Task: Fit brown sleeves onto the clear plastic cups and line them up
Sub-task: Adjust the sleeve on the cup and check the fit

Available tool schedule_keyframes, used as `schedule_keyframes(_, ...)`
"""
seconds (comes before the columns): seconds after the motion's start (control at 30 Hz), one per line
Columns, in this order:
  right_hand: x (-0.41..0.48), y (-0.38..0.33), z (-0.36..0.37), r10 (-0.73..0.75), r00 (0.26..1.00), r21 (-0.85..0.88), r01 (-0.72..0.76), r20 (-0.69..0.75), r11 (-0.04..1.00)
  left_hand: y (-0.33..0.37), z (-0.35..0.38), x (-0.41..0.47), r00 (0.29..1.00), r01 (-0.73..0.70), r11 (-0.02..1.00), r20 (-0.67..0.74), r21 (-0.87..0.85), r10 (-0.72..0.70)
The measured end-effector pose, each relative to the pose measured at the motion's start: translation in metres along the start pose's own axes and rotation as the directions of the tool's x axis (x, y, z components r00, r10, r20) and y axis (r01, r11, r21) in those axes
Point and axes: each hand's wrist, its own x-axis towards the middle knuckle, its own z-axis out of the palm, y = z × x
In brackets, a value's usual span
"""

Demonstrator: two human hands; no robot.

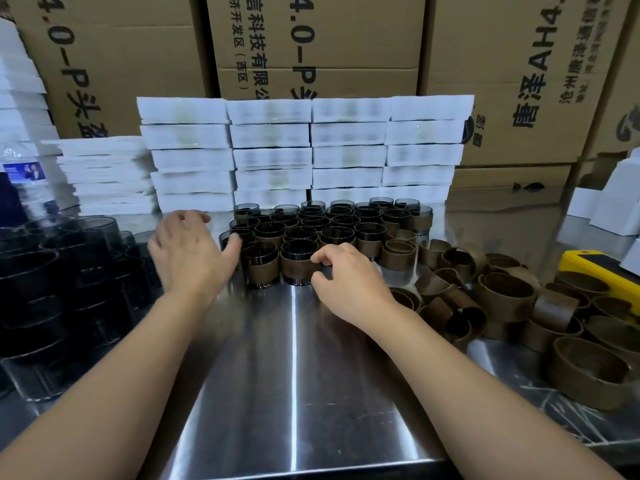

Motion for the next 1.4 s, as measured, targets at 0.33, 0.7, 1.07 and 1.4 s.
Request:
schedule_keyframes(0.33,-0.001,0.000,0.000,-0.030,0.999,-0.007,0.030,0.013,1.000,-0.020,-0.004,0.005,0.904,-0.021,0.887,0.387,0.462,-0.180)
schedule_keyframes(0.7,-0.004,-0.002,-0.004,-0.056,0.998,-0.080,0.056,0.006,0.995,-0.011,-0.002,0.000,0.901,-0.201,0.944,0.427,0.264,0.072)
schedule_keyframes(1.07,-0.006,0.006,-0.018,0.164,0.978,-0.592,-0.058,0.126,0.804,-0.012,0.002,-0.001,0.843,-0.241,0.958,0.523,0.156,0.127)
schedule_keyframes(1.4,0.004,0.018,-0.005,-0.016,1.000,-0.406,0.024,0.024,0.914,-0.011,-0.001,-0.002,0.911,-0.105,0.993,0.405,0.047,0.078)
